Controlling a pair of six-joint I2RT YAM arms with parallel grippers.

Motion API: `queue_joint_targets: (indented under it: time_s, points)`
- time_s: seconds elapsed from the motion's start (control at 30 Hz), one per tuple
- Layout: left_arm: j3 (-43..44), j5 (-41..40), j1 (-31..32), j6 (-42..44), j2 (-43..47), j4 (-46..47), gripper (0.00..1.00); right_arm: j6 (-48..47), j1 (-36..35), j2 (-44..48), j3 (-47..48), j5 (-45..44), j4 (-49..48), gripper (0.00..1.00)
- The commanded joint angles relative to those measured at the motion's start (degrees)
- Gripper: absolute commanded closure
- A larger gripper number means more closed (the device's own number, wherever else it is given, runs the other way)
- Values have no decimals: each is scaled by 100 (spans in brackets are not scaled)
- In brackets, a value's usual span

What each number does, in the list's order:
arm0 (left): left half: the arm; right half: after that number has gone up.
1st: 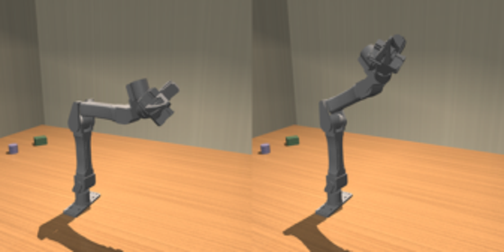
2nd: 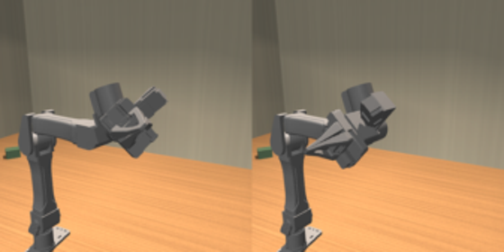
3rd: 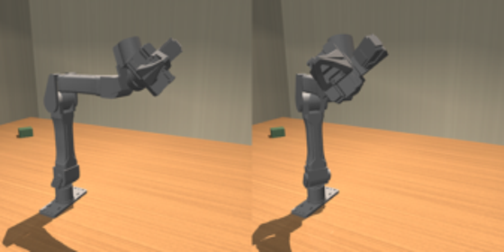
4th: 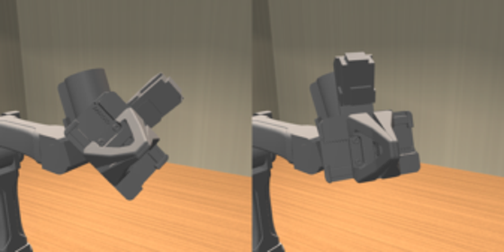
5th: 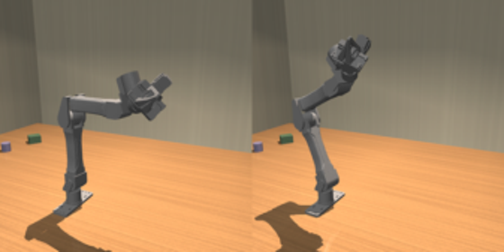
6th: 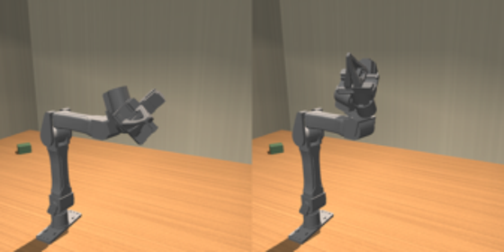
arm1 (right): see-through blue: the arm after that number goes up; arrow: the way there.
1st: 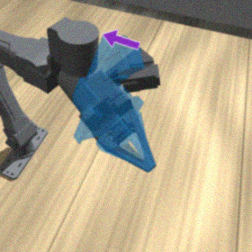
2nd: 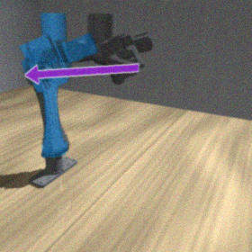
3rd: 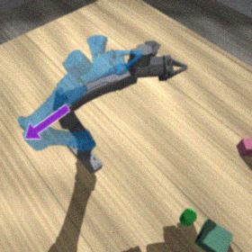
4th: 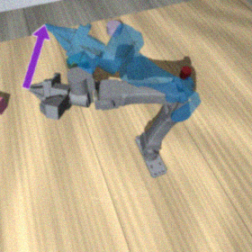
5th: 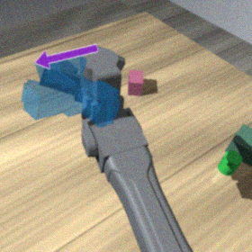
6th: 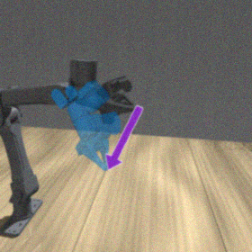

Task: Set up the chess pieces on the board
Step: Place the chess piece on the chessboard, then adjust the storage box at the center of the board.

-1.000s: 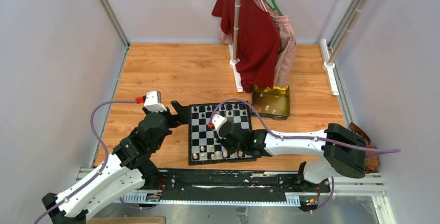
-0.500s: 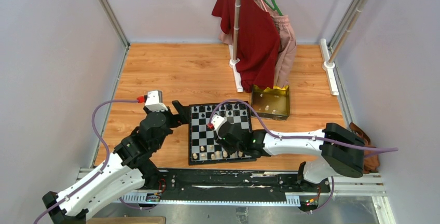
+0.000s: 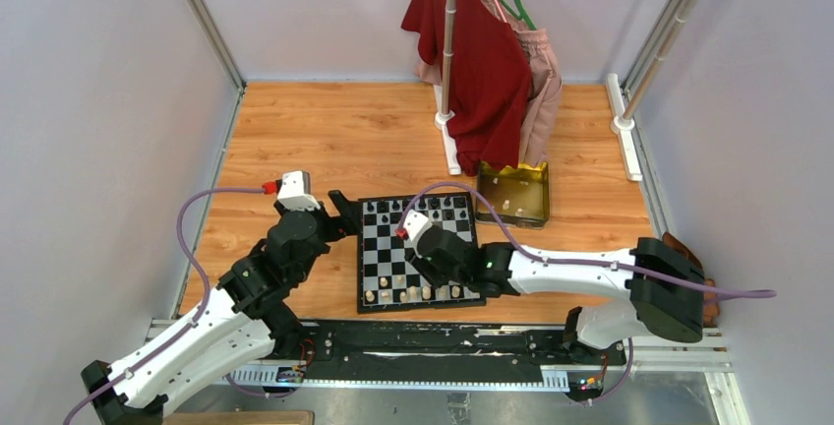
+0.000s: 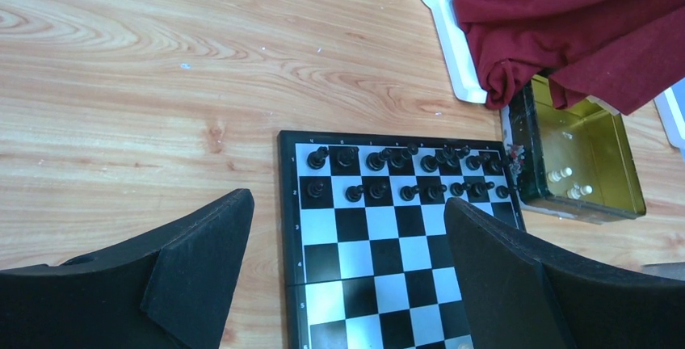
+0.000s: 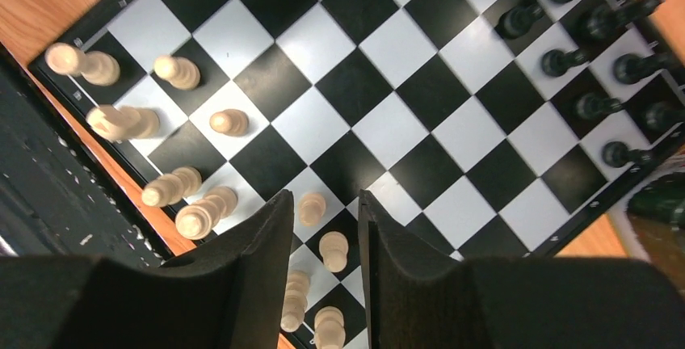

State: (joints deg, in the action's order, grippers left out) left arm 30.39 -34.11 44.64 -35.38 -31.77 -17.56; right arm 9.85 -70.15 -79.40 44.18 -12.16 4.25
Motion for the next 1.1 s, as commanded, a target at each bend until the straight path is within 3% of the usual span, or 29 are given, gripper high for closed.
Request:
queue_joint_targets:
  time_s: [0.0,0.23,0.53,0.8,1.07]
  points:
    - [57,-58,-43,-14,-131,260,6,-233,15,346,356,-411,302,60]
    - [84,-18,-43,21,-414,504,6,-300,552,1012,539,-1138,666,59]
    - [-11,128,-43,126,-1088,1152,6,69,2989,1443,313,-1443,936,58]
    - [3,545,-43,138,-1890,1723,6,144,4891,553,389,-1067,849,58]
    - [98,606,-51,265,-2139,1888,6,241,5598,-445,622,-786,564,58]
